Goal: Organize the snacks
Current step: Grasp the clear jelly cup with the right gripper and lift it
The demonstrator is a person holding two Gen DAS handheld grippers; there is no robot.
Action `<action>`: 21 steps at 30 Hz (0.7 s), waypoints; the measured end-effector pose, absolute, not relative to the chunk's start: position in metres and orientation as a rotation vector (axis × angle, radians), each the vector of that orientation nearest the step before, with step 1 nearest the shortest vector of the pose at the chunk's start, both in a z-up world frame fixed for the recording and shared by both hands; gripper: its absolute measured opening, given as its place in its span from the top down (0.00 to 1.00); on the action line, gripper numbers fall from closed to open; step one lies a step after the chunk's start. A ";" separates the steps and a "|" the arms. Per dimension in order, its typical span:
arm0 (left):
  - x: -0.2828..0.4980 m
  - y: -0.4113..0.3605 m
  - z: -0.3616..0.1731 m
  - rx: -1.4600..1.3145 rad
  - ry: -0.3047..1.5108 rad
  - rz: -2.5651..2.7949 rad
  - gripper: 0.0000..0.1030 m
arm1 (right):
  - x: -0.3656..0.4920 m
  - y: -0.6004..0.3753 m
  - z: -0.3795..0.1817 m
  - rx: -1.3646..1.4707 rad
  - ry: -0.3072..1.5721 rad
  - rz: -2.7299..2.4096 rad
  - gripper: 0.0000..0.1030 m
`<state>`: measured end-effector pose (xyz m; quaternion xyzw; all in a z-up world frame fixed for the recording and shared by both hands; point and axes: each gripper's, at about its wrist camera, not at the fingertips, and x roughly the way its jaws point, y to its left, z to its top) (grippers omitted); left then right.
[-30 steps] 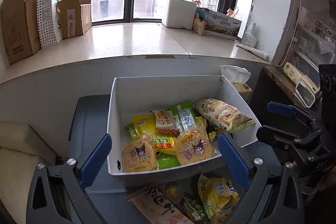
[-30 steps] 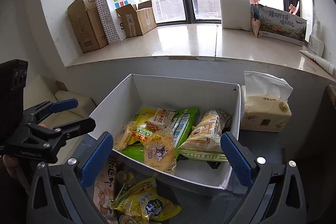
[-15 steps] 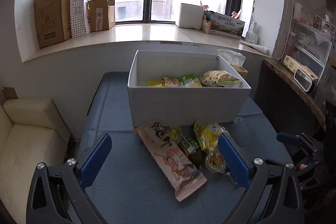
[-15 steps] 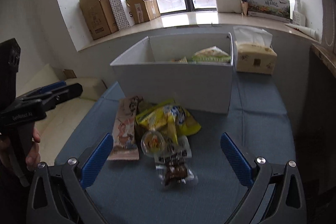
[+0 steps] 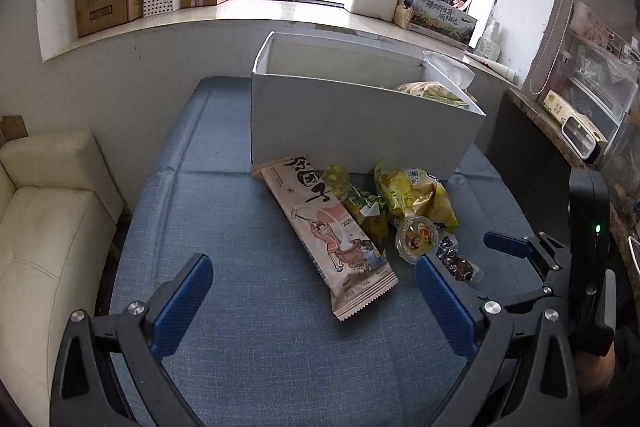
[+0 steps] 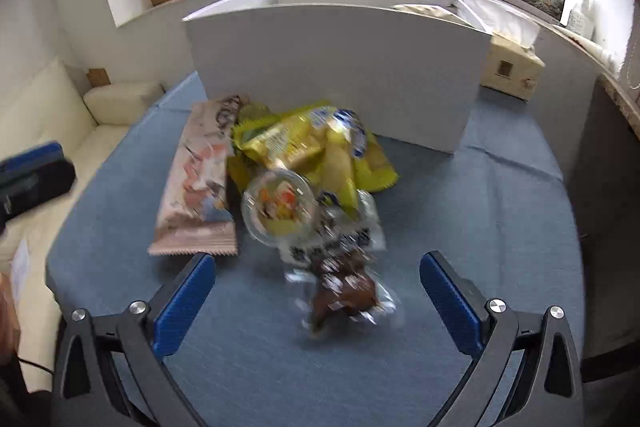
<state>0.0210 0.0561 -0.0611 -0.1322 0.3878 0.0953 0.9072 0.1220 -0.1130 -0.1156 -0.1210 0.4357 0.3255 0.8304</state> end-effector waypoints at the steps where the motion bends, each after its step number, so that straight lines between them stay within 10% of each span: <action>1: 0.021 0.056 -0.062 -0.272 0.805 0.196 0.00 | 0.125 -0.109 -0.116 -0.239 0.933 0.701 0.00; 10: 0.024 0.054 -0.067 -0.262 0.818 0.189 0.00 | 0.142 -0.075 -0.127 -0.313 0.952 0.611 0.03; 21: 0.025 0.059 -0.072 -0.260 0.832 0.199 0.00 | 0.139 -0.063 -0.130 -0.346 0.958 0.618 0.47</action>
